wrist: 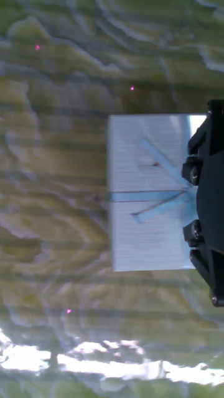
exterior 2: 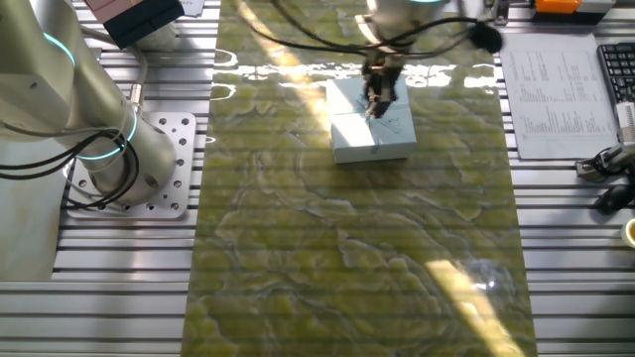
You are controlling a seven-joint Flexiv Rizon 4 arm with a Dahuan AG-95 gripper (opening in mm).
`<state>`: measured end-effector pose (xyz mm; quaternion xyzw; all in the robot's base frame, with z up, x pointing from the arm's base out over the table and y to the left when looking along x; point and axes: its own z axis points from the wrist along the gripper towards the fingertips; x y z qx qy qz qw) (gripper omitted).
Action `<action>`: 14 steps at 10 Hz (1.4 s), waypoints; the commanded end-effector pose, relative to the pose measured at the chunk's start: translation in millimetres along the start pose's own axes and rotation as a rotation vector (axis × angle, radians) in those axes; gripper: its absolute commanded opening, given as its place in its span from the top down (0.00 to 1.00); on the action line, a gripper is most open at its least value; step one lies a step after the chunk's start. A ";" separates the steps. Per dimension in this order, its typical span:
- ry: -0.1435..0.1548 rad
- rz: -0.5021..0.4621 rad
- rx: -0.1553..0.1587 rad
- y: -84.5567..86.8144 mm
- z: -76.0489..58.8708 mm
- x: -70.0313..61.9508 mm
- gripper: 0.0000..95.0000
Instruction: Open a box
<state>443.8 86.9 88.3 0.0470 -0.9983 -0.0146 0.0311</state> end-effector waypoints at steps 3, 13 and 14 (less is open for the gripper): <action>0.009 -0.004 0.011 -0.2 3.9 0.7 0.40; 0.007 -0.017 0.014 -10.0 10.6 -0.6 0.80; 0.006 -0.015 0.016 -10.0 10.7 -0.6 1.00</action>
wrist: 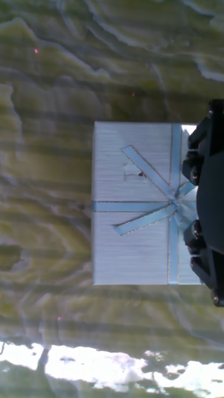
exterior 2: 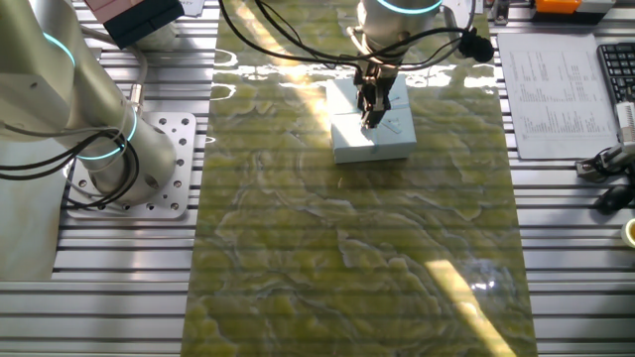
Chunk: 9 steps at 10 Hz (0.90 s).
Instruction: Open a box
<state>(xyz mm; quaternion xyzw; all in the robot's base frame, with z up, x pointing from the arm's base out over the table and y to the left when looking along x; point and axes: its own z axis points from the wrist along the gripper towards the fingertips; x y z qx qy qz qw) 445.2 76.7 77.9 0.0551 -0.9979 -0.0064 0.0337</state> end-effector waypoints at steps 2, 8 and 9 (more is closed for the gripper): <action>0.000 0.002 0.000 0.7 -0.9 0.7 1.00; -0.001 0.000 -0.004 1.0 -4.0 1.2 1.00; 0.003 0.000 -0.004 1.5 -8.3 1.8 1.00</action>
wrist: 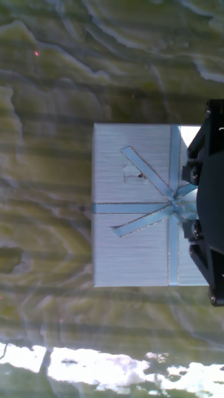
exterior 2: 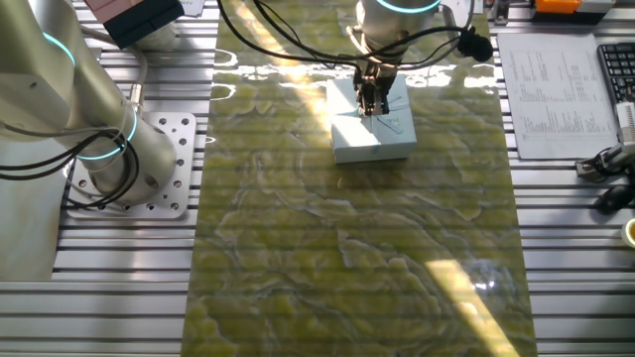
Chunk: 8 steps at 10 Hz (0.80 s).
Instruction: Open a box
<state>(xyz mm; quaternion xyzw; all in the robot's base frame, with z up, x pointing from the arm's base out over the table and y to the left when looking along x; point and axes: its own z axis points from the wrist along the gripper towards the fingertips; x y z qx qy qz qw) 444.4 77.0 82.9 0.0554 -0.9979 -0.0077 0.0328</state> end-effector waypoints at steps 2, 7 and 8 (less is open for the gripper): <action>0.004 0.001 0.001 1.5 -7.2 1.4 1.00; -0.002 0.001 0.000 3.6 -20.6 4.4 1.00; -0.005 -0.003 0.000 4.1 -23.0 5.0 1.00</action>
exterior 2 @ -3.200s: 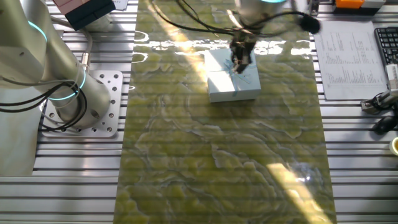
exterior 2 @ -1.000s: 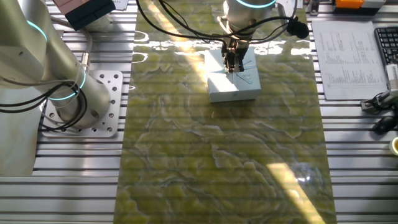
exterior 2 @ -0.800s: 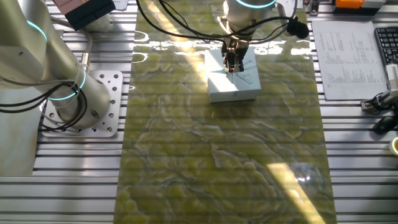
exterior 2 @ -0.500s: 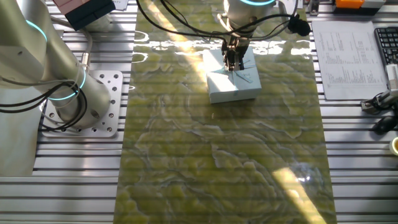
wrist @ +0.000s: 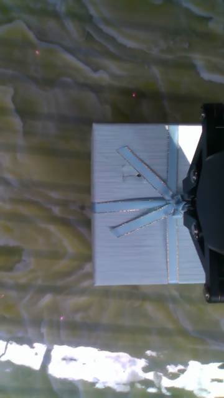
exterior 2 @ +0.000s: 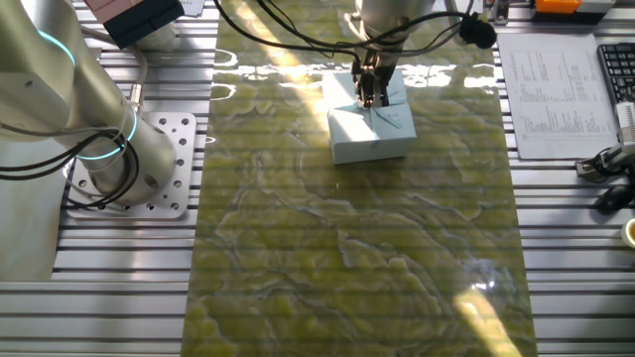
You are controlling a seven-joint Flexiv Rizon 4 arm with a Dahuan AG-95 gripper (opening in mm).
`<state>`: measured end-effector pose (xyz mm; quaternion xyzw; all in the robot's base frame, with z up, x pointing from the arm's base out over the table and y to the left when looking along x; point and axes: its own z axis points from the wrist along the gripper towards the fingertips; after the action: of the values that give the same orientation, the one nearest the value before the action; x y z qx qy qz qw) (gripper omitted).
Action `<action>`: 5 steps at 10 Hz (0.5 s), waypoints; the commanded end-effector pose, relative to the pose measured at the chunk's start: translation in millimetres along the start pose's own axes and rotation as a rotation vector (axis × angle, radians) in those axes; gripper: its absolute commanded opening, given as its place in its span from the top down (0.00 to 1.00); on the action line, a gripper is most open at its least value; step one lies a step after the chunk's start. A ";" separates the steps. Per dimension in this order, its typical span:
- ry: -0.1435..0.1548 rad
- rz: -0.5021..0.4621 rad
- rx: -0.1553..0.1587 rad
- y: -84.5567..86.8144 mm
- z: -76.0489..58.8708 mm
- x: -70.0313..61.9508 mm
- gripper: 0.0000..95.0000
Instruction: Open a box
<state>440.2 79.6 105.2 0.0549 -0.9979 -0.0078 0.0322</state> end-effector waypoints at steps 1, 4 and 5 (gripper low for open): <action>-0.004 -0.007 0.001 1.2 -3.6 0.2 1.00; -0.003 -0.008 0.000 5.0 -19.9 4.1 1.00; -0.004 -0.008 -0.003 6.5 -24.9 4.8 1.00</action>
<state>436.7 85.4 131.7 0.0590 -0.9978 -0.0094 0.0288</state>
